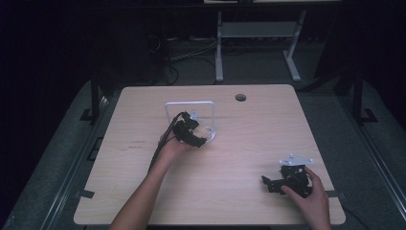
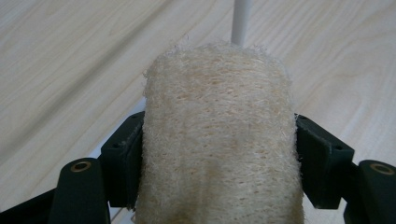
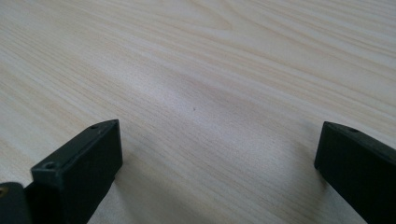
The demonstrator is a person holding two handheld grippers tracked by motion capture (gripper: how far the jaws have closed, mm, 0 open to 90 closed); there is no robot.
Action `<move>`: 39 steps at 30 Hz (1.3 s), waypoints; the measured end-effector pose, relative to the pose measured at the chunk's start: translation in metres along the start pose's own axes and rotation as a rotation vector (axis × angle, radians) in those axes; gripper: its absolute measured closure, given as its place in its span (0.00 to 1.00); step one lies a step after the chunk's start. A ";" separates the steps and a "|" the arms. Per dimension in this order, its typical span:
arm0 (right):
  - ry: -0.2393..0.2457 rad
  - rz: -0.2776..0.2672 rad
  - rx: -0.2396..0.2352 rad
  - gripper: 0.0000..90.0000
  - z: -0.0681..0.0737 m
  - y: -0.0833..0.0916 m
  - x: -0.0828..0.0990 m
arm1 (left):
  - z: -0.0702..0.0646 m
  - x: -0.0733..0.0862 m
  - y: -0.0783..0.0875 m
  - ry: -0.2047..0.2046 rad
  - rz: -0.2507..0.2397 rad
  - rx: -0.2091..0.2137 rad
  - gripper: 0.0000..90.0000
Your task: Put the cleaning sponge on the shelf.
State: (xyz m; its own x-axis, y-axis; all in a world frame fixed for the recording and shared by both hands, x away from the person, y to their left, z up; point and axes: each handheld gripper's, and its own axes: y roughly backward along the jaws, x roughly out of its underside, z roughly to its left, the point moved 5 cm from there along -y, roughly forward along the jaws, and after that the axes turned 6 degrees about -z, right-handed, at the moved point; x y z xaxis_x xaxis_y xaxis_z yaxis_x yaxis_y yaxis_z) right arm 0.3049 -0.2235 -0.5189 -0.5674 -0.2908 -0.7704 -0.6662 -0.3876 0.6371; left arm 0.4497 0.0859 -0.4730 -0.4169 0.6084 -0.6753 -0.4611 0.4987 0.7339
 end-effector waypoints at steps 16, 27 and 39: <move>0.000 0.000 0.000 0.01 0.000 0.000 0.000 | 0.004 0.001 -0.013 -0.015 0.015 -0.015 0.30; 0.000 0.000 0.000 0.01 0.000 0.000 0.000 | 0.005 0.000 -0.016 -0.007 0.009 -0.025 0.28; 0.000 0.000 0.000 0.01 0.000 0.000 0.000 | 0.005 -0.006 -0.003 0.018 -0.029 -0.039 0.21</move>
State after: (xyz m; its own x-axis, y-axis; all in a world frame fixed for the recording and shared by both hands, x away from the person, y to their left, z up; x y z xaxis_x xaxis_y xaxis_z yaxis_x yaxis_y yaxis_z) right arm 0.3049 -0.2236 -0.5189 -0.5674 -0.2910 -0.7703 -0.6662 -0.3876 0.6371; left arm 0.4579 0.0838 -0.4710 -0.4168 0.5826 -0.6978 -0.5030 0.4915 0.7109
